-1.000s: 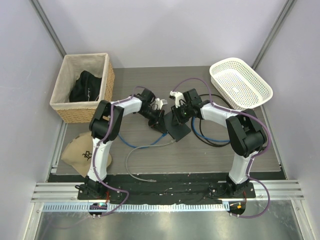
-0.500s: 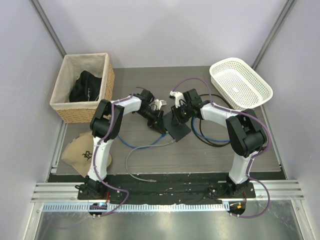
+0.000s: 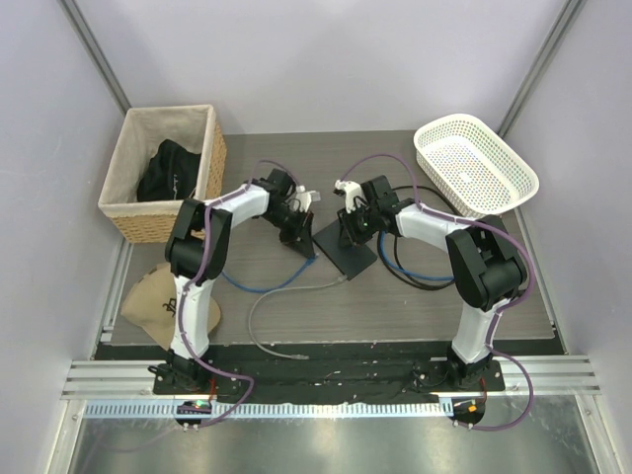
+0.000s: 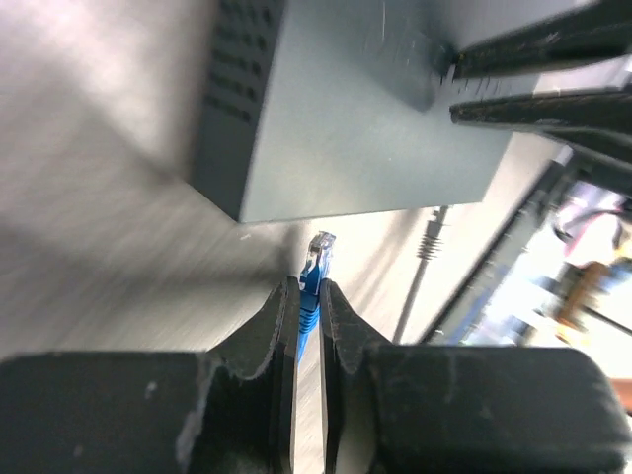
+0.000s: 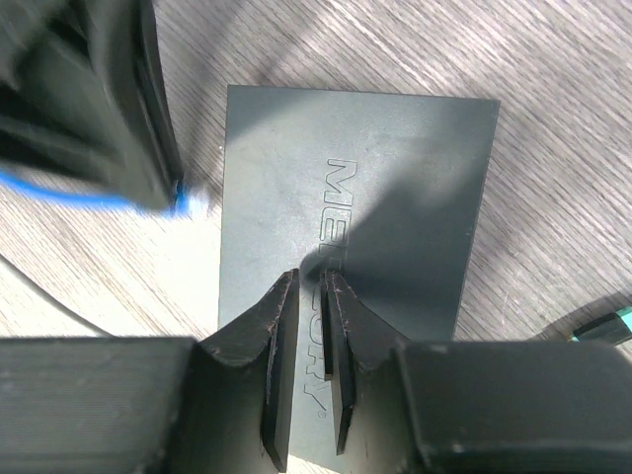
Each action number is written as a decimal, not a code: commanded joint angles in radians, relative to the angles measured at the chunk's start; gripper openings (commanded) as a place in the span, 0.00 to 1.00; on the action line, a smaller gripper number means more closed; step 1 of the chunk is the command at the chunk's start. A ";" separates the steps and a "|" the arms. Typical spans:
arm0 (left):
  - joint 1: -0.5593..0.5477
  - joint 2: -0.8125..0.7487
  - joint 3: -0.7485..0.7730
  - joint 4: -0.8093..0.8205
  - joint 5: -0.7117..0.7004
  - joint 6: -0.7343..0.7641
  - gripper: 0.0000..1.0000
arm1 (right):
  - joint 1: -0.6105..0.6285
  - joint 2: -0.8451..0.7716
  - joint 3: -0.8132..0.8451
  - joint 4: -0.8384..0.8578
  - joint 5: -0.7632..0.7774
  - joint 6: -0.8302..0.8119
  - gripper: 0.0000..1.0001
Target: Pull the plug from the switch port
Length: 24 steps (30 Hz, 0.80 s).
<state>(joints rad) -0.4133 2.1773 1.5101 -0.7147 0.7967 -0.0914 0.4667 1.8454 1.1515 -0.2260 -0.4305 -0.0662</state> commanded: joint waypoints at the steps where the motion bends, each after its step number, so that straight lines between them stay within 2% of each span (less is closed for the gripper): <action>1: 0.022 -0.085 0.151 0.035 -0.154 0.061 0.00 | 0.003 0.015 -0.035 -0.055 0.082 -0.040 0.24; 5: 0.021 -0.005 0.376 0.018 -0.221 0.045 0.00 | 0.003 -0.012 -0.039 -0.047 0.091 -0.053 0.24; 6: 0.022 0.057 0.482 0.014 -0.235 0.023 0.00 | 0.003 -0.018 -0.041 -0.041 0.093 -0.055 0.24; 9: 0.031 0.183 0.661 0.020 -0.254 -0.021 0.00 | 0.003 -0.047 -0.047 -0.033 0.090 -0.063 0.25; 10: 0.030 0.200 0.682 0.021 -0.258 -0.007 0.08 | 0.003 -0.052 -0.039 -0.032 0.088 -0.067 0.25; 11: 0.025 0.206 0.691 0.021 -0.264 0.007 0.23 | 0.003 -0.057 -0.038 -0.033 0.085 -0.070 0.25; 13: 0.025 0.193 0.691 0.009 -0.300 -0.002 0.53 | 0.003 -0.072 -0.026 -0.038 0.081 -0.084 0.27; 14: 0.027 0.178 0.682 0.003 -0.298 -0.004 0.58 | 0.003 -0.075 -0.019 -0.036 0.078 -0.095 0.27; 16: 0.033 0.100 0.627 0.006 -0.312 -0.024 0.64 | 0.003 -0.086 -0.009 -0.038 0.067 -0.109 0.30; 20: 0.060 -0.103 0.474 0.061 -0.340 -0.151 0.66 | 0.009 -0.080 0.049 -0.064 -0.005 -0.184 0.35; 24: 0.068 -0.338 0.277 0.121 -0.399 -0.198 0.70 | 0.059 0.001 0.172 -0.107 -0.013 -0.296 0.41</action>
<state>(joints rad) -0.3637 2.1471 1.8675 -0.6804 0.4622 -0.2043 0.4789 1.8107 1.1858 -0.3099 -0.4103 -0.2337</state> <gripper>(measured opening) 0.672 0.390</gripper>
